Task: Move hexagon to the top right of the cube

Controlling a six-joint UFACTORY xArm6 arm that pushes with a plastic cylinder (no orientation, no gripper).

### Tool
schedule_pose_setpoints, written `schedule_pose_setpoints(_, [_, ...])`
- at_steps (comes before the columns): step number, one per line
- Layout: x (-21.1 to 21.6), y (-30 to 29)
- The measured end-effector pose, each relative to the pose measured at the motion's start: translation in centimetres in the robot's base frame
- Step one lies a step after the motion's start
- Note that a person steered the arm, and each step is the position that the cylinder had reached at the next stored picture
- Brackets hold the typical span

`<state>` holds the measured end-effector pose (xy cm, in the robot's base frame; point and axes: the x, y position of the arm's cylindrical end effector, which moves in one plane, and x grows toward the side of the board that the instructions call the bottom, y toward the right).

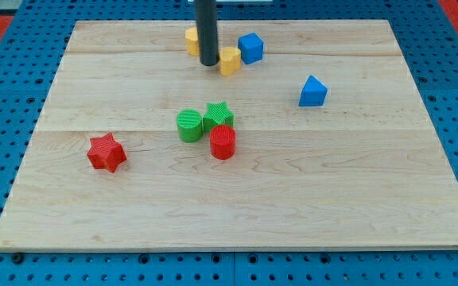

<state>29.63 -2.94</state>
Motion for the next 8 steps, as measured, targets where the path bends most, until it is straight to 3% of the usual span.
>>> schedule_pose_setpoints(2, [-1.7,-3.6])
schedule_pose_setpoints(3, [-7.8,-8.6])
schedule_pose_setpoints(4, [-10.5,-10.8])
schedule_pose_setpoints(6, [-4.0,0.6])
schedule_pose_setpoints(8, [-10.1,2.0])
